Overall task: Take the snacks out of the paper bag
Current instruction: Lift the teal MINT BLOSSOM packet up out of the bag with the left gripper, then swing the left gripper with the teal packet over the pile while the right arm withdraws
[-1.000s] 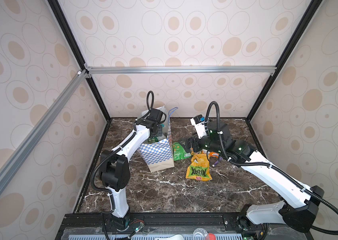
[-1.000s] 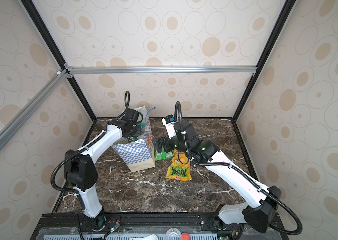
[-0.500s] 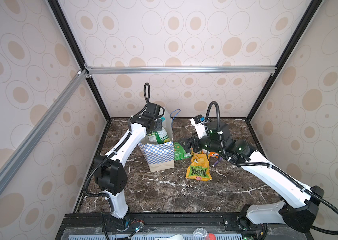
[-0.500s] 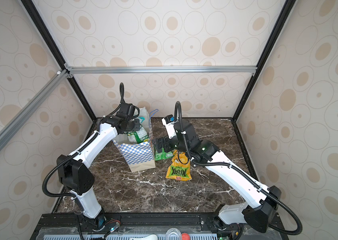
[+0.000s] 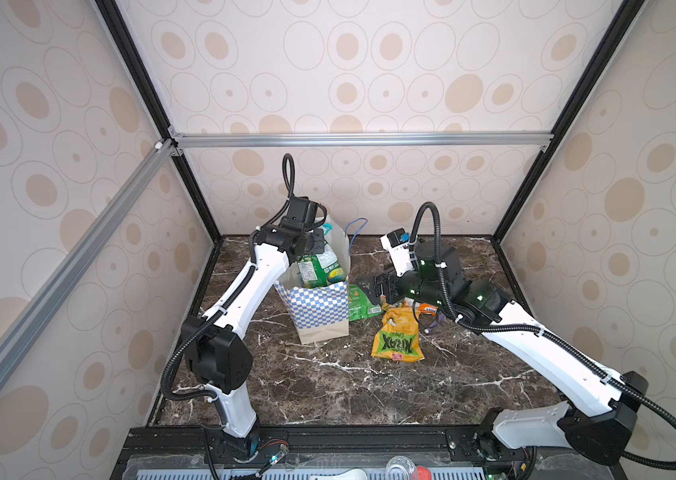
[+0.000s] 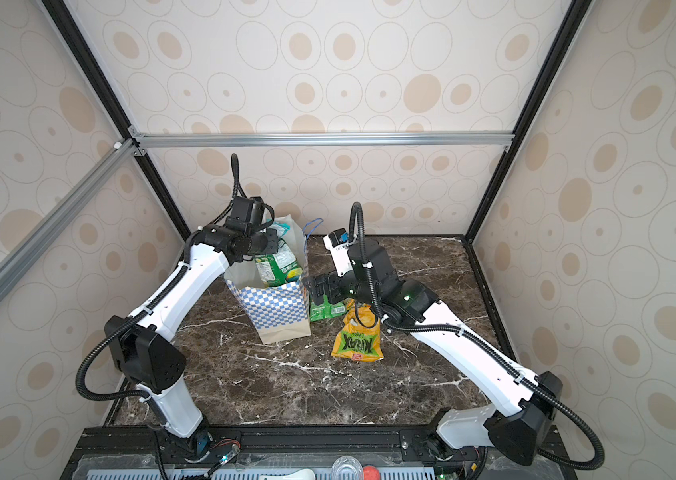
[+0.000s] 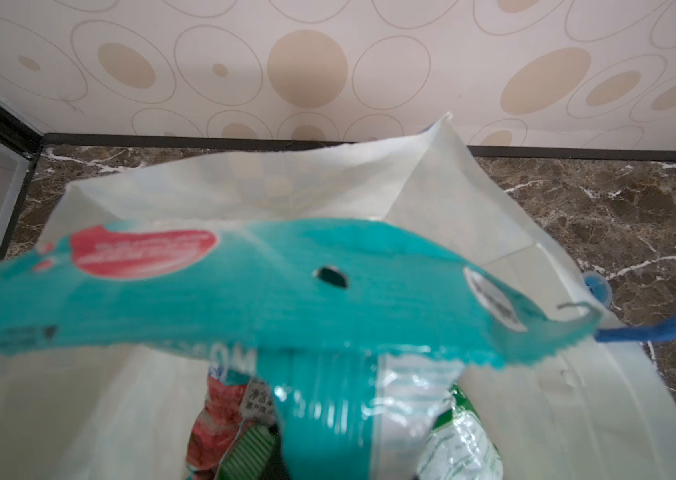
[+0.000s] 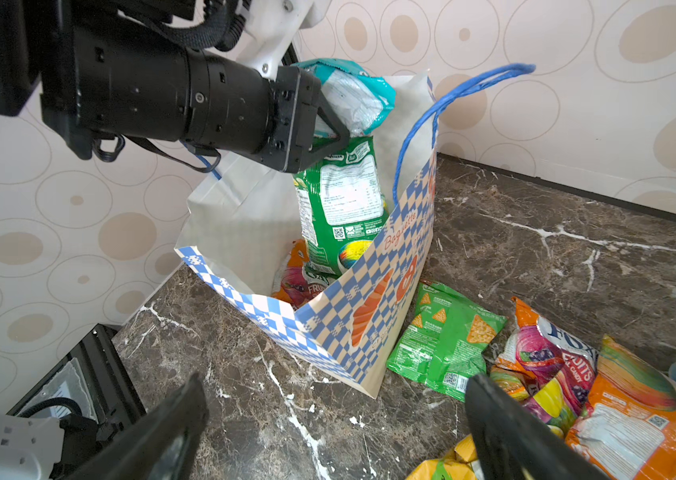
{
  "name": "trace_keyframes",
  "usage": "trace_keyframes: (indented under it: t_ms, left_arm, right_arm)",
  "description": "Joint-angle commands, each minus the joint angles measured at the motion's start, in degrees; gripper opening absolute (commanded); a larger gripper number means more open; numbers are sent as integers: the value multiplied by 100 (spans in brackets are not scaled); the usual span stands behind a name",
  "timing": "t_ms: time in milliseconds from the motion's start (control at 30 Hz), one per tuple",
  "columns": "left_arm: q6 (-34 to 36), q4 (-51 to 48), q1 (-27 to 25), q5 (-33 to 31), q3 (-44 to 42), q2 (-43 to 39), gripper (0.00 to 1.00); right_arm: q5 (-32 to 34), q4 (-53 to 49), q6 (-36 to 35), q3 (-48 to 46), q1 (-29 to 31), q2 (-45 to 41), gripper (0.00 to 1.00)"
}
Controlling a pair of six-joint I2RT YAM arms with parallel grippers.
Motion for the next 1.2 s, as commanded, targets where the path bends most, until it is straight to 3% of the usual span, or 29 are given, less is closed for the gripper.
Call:
trace_keyframes:
  t_ms: [0,233,800,1100,1167]
  left_arm:
    - [26,269,-15,10,407,-376,0]
    - [183,750,-14,337,559,-620,0]
    - [580,2499,-78,1179,-37,-1603,0]
    - [637,3019,-346,1759,-175,-1935,0]
    - [689,3048,-454,1848,-163,-1972,0]
  right_arm:
    - [-14,65,-52,-20,40,-31,100]
    - [-41,74,-27,-20,40,-20,100]
    - [190,120,28,-37,39,-102,100]
    - [1206,7,-188,32,-10,-264,100]
    - [1150,-45,-78,102,-176,-284,100]
